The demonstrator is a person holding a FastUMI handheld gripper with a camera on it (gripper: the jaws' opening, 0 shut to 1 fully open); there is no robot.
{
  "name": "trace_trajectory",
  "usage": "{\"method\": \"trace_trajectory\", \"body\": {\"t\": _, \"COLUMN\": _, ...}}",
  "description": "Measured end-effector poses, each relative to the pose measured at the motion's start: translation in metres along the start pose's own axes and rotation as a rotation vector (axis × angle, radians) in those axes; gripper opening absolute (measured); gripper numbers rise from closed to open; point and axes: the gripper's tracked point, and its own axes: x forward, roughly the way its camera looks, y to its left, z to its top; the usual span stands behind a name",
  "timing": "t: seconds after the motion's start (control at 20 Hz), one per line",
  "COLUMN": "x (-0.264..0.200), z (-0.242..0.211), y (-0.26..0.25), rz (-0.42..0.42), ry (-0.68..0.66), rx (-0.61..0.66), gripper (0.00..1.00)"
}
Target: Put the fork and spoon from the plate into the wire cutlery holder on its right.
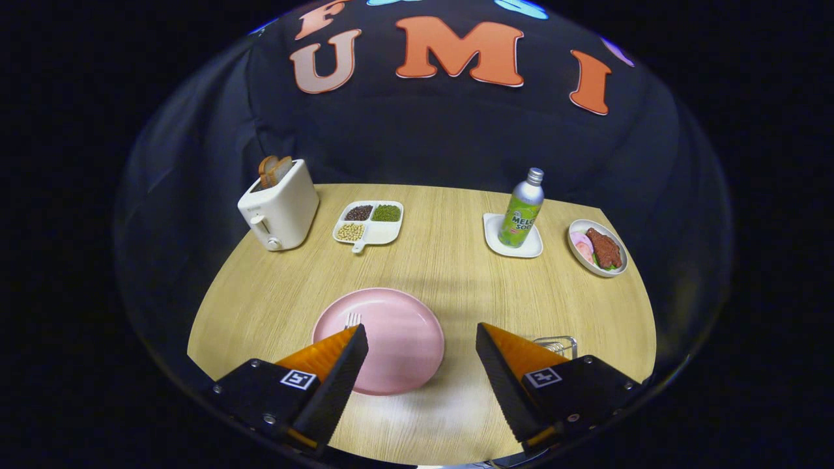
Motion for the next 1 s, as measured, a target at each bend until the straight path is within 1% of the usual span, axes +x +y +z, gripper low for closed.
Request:
{"method": "trace_trajectory", "body": {"t": 0.1, "x": 0.009, "z": -0.002, "y": 0.014, "rz": -0.009, "ry": -0.041, "rx": -0.021, "gripper": 1.00}}
{"method": "trace_trajectory", "body": {"t": 0.3, "x": 0.021, "z": -0.018, "y": 0.048, "rz": 0.025, "ry": -0.054, "rx": 0.007, "gripper": 1.00}}
{"method": "trace_trajectory", "body": {"t": 0.5, "x": 0.035, "z": -0.032, "y": 0.061, "rz": -0.004, "ry": -0.074, "rx": 0.053, "gripper": 1.00}}
{"method": "trace_trajectory", "body": {"t": 0.85, "x": 0.059, "z": -0.056, "y": 0.076, "rz": -0.014, "ry": -0.025, "rx": 0.060, "gripper": 1.00}}
{"method": "trace_trajectory", "body": {"t": 1.0, "x": 0.070, "z": -0.061, "y": 0.079, "rz": -0.024, "ry": -0.007, "rx": 0.032, "gripper": 1.00}}
